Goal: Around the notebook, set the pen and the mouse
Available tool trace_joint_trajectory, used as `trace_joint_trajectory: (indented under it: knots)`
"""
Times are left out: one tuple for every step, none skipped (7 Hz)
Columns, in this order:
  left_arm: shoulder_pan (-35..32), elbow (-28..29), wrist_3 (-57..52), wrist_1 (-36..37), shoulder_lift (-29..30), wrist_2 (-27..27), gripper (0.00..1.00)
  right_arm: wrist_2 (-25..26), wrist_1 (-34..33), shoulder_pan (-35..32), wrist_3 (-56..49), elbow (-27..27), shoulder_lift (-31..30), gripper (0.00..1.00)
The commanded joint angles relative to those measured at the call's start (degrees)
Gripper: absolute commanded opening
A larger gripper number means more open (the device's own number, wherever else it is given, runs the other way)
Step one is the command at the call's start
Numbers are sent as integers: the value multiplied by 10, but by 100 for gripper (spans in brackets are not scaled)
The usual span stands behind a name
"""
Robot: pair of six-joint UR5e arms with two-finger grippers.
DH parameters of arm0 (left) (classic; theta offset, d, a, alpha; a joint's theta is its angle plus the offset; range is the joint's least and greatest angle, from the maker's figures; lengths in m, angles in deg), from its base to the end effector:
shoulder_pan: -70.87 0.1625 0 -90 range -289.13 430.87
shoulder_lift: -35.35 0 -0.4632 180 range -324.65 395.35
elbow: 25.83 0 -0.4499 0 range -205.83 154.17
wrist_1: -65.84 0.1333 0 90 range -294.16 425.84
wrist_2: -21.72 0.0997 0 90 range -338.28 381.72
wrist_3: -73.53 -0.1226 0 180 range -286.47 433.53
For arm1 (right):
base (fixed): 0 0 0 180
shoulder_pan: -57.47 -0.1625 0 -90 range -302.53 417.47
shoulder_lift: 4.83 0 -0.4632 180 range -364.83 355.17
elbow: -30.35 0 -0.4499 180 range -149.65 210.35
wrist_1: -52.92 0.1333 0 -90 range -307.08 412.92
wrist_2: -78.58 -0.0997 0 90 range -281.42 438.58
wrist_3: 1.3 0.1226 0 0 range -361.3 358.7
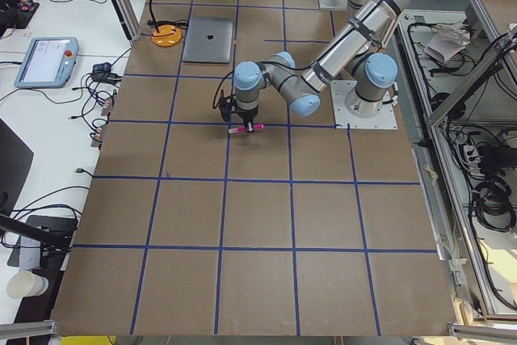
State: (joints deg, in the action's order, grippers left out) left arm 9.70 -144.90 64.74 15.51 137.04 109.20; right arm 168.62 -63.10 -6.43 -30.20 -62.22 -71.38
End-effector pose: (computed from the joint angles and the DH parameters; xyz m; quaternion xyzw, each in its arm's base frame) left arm 0.1350 -0.5329 0.1980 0.1741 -0.9844 -0.0019 0.0239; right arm -0.1832 -0.6767 0.2675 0.0244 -0.9997 -0.0002 0.0003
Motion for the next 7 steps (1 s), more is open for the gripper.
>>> trace_joint_trajectory:
  knots:
    - [-170,1,368,-23,-31,-3,0,0,6,-81,40,111,84,26]
    - [-256,3,534,-17,-25,-3,0,0,4,-103,64,110,100,27]
    - [-342,17,709,-15,-10,-2,0,2,4,-102,65,111,124,28]
    - [-416,30,866,-15,11,-2,0,0,5,-103,72,110,125,29]
    - [-474,42,1034,-17,29,-7,0,0,5,-105,92,108,128,32]
    - [-509,46,1119,-14,56,-9,0,-1,5,-105,97,100,138,33]
    - [-516,72,1141,-11,79,-12,0,-17,4,-105,97,81,136,54]
